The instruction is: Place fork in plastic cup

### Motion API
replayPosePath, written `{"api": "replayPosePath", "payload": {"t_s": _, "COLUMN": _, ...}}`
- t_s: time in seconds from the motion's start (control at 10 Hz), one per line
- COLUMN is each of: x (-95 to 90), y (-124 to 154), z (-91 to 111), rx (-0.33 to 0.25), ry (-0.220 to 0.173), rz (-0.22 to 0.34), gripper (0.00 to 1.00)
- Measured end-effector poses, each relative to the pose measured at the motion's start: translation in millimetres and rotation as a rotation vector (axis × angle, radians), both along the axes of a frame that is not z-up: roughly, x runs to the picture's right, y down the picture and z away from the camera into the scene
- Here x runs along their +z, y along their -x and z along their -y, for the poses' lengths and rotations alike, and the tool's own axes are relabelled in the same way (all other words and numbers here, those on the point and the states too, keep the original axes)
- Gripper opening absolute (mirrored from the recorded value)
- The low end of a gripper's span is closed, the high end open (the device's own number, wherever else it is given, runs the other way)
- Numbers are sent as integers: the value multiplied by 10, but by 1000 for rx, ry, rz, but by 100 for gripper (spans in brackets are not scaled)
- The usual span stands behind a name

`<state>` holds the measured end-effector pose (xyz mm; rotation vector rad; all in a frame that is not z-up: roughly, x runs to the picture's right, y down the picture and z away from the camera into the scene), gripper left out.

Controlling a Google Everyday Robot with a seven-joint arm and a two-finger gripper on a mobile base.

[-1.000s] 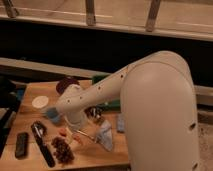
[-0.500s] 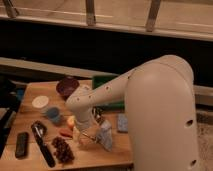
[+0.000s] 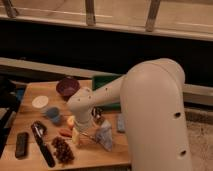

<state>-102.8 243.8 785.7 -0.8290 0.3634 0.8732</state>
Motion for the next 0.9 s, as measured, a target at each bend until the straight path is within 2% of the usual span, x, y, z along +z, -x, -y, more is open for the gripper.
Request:
{"api": "replayPosePath", "payload": {"t_s": 0.6, "x": 55, "y": -214, "z": -5, "rx": -43, "ry": -7, "rz": -53, "gripper": 80}}
{"api": "replayPosePath", "payload": {"t_s": 0.9, "x": 0, "y": -176, "z": -57, "rx": -102, "ry": -76, "rz": -33, "gripper": 80}}
